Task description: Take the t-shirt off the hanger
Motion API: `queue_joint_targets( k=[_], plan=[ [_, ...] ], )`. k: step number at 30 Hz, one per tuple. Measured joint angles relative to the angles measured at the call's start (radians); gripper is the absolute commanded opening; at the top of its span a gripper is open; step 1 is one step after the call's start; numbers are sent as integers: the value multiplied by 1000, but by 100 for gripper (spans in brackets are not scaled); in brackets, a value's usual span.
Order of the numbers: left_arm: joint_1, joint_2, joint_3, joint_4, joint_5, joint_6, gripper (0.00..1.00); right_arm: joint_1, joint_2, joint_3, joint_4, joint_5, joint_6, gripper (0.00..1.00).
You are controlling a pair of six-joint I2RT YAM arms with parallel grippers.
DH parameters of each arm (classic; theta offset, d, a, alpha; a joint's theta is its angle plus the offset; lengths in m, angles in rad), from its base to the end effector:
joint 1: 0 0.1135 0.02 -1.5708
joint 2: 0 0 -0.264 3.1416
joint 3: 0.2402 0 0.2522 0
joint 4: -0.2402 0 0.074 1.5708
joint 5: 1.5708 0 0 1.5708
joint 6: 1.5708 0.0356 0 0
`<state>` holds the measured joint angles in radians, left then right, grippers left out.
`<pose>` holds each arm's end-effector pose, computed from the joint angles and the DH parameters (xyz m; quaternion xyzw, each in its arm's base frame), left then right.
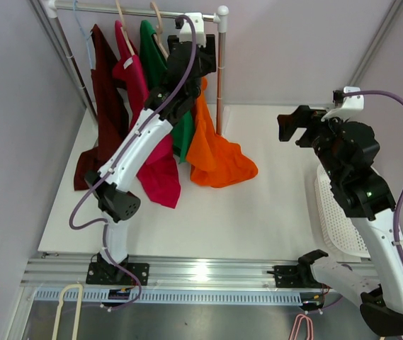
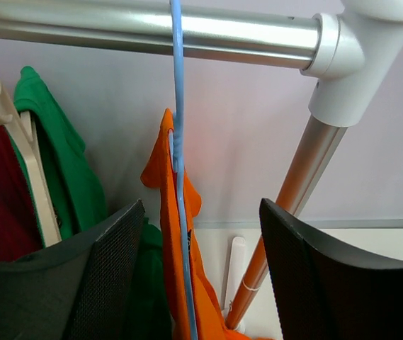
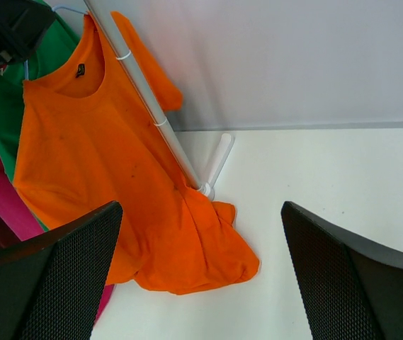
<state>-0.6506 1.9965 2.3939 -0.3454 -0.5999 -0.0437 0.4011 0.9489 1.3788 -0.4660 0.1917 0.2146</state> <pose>0.3582 -0.2474 0.5094 -0.0080 0.6917 -0.0444 0.7207 0.1617 0.0612 0.4808 -0.0006 0.7195 0.1437 0.6794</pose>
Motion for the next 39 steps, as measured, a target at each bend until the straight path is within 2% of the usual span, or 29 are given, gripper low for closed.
queue_joint_targets(
  k=[6,8,10,11,13,14,16,31,39],
  plan=[
    [17,42,0,35,3,4,71,0,-29,-11,-10,-5,6,100],
    [23,54,0,51,2,19,66,-2,-35,-11,-11,-5,6,99],
    [26,66,0,80,-1,39,50,-3,-40,-11,-14,-5,6,100],
    [26,71,0,93,-2,47,36,-4,-41,-11,-16,-5,6,100],
    [29,80,0,125,-7,76,29,-4,-44,-11,-18,-5,6,99],
    [31,84,0,139,-8,88,13,-4,-45,-11,-20,-5,6,100],
    [32,89,0,162,-9,113,2,-5,-50,-11,-27,-5,6,100],
    [31,66,-79,348,20,237,1,-6,-62,-46,-55,-8,6,100],
    [19,-77,-203,446,3,272,1,-6,-62,-57,-54,-25,6,100]
  ],
)
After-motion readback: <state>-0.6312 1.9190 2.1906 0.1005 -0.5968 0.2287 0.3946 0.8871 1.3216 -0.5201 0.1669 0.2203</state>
